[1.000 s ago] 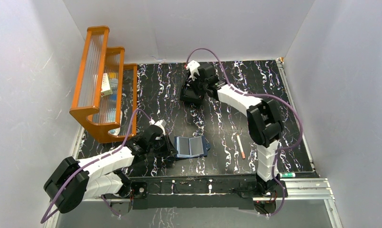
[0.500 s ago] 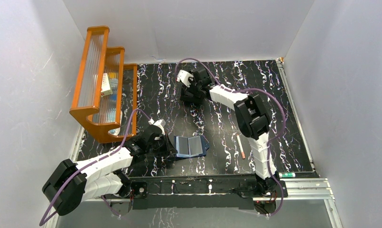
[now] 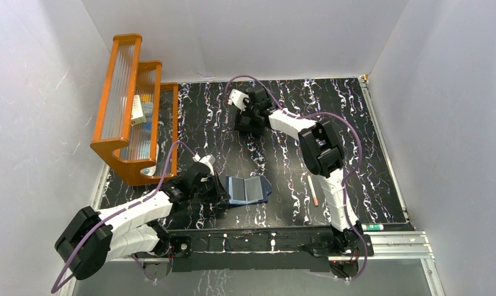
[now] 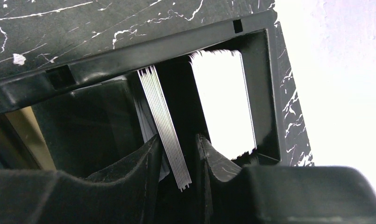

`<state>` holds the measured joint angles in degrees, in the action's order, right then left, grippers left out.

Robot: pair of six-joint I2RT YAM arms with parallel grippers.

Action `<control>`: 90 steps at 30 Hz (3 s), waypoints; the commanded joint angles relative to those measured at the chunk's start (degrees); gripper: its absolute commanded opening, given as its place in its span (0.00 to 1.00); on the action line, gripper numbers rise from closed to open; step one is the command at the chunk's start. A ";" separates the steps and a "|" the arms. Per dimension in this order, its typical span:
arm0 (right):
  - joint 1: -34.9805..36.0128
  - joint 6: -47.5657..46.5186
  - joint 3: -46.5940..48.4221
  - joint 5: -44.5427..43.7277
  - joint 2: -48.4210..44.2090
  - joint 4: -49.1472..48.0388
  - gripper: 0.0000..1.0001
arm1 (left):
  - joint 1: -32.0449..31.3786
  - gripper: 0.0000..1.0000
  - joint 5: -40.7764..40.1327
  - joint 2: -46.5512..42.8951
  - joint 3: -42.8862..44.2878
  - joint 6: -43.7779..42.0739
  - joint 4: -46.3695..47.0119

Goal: Put the credit cards into the card holder
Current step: Pick up the credit card from the storage box.

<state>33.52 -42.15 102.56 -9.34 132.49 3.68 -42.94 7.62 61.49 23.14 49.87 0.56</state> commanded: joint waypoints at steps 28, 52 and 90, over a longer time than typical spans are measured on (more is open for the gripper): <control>-3.06 3.97 10.82 -0.79 2.08 -2.98 0.42 | -0.22 0.00 -0.49 0.31 0.59 -0.56 -0.12; -3.73 5.65 11.63 0.04 -1.20 -0.52 0.16 | -0.18 0.00 -0.28 1.79 1.40 -1.40 0.00; -3.22 72.84 -37.70 26.65 -49.97 -10.04 0.00 | -0.13 0.46 -6.66 -6.98 15.70 0.42 -14.97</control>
<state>30.17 14.24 70.28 8.71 87.05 1.17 -42.94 1.04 57.63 33.30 48.88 -11.66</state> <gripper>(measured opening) 0.017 0.444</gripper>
